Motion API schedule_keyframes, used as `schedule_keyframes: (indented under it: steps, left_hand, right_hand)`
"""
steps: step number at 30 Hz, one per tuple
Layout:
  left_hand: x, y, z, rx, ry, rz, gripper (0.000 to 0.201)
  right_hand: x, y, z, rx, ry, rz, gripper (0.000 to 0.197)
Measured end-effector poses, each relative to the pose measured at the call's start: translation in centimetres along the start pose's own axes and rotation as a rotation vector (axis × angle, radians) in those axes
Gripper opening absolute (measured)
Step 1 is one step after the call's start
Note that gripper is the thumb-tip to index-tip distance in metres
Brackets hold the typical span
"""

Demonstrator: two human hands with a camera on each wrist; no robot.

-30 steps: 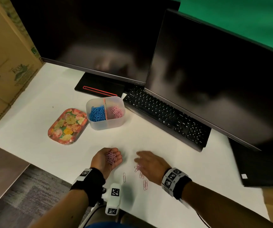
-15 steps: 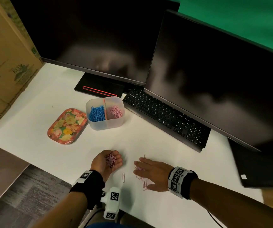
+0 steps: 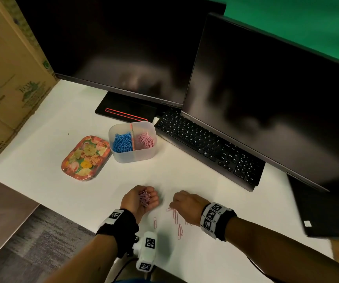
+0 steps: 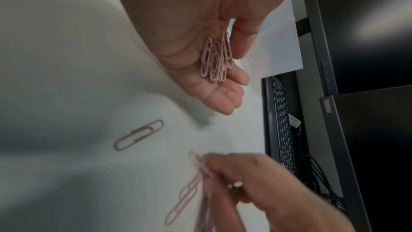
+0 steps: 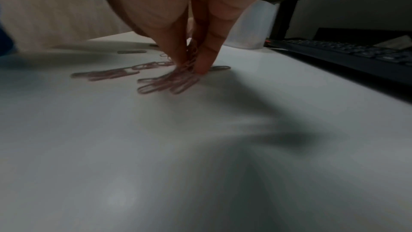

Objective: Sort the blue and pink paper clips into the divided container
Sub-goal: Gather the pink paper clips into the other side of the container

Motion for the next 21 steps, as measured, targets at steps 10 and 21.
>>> schedule_keyframes:
  steps: [10, 21]
  left_hand:
    - [0.2, -2.3, 0.3, -0.005, -0.010, -0.028, 0.032]
    - [0.6, -7.2, 8.6, -0.130, -0.206, -0.169, 0.029]
  right_hand:
    - [1.4, 4.9, 2.2, 0.884, -0.550, 0.258, 0.019]
    - [0.4, 13.3, 1.8, 0.812, -0.316, 0.617, 0.025]
Point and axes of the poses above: each hand's wrist, its own x-axis towards the middle knuckle, its own y-axis out of the back of the hand, z = x × y, the point moved 6 cm from there along x, towards the middle knuckle, and after that the axes turned 10 degrees about -y, right-handed, at the moved point
